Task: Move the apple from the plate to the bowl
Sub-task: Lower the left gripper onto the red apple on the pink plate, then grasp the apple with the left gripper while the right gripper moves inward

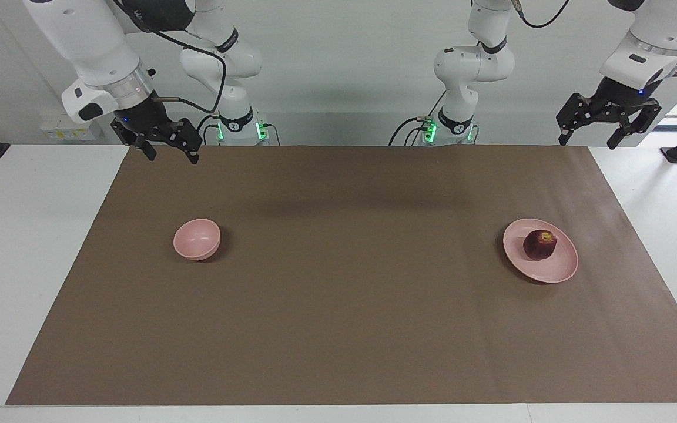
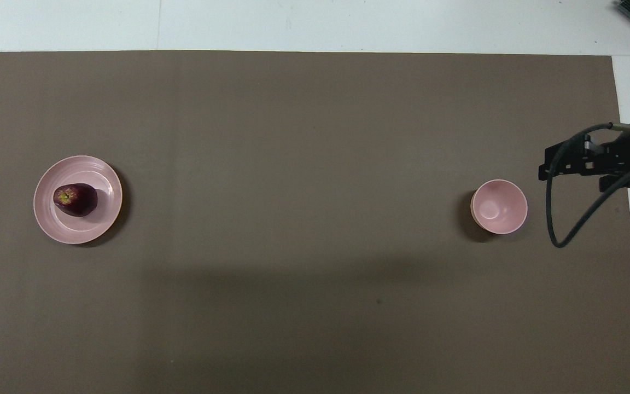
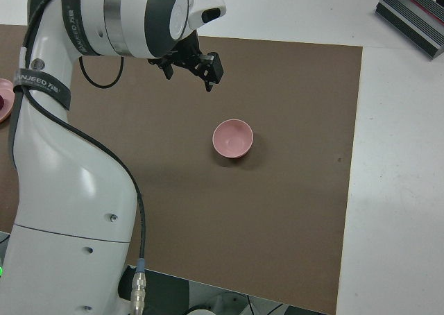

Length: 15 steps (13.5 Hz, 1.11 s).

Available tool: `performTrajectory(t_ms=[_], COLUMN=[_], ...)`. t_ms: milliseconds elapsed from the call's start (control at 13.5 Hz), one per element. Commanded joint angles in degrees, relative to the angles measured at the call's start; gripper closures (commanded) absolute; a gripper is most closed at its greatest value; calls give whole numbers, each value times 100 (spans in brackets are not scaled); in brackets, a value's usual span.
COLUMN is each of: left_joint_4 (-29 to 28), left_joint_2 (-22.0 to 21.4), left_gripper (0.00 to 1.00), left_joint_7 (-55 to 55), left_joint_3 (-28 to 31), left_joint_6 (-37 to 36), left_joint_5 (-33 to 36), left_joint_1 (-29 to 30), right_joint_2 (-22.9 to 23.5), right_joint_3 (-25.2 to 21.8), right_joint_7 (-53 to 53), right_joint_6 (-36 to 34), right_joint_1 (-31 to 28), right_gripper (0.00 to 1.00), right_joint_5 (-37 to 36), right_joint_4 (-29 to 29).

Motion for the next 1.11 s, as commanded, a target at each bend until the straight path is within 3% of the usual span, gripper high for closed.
performTrajectory(t_ms=[0,296,519,815,963,1037], left_joint_4=[-763,-2011,-2584,-3259,-3770,-3798], left_joint_2=[-167,-176,-62,466,510,606], left_gripper=[0,0,0,0,0,0], left_joint_7=[218,289,544,553,579,579], left_joint_3=[8,8,8,8,8,8], left_joint_6=[649,1975,2794,4172,5183,5282], left_joint_5=[10,10,10,10,10,10], left_joint_1=[35,79,280,439,483,492], right_joint_2=[-246,-203,-185,-168,-28,-10], right_joint_3=[45,53,45,53,53,53], right_joint_7=[-482,-624,-571,-676,-1384,-1728], right_joint_6=[482,818,1011,1617,1767,1933], right_joint_1=[135,119,92,145,145,145], right_gripper=[0,0,0,0,0,0], right_joint_5=[204,588,976,1697,2197,2391], right_joint_4=[-633,-942,-1196,-1847,-2162,-2347])
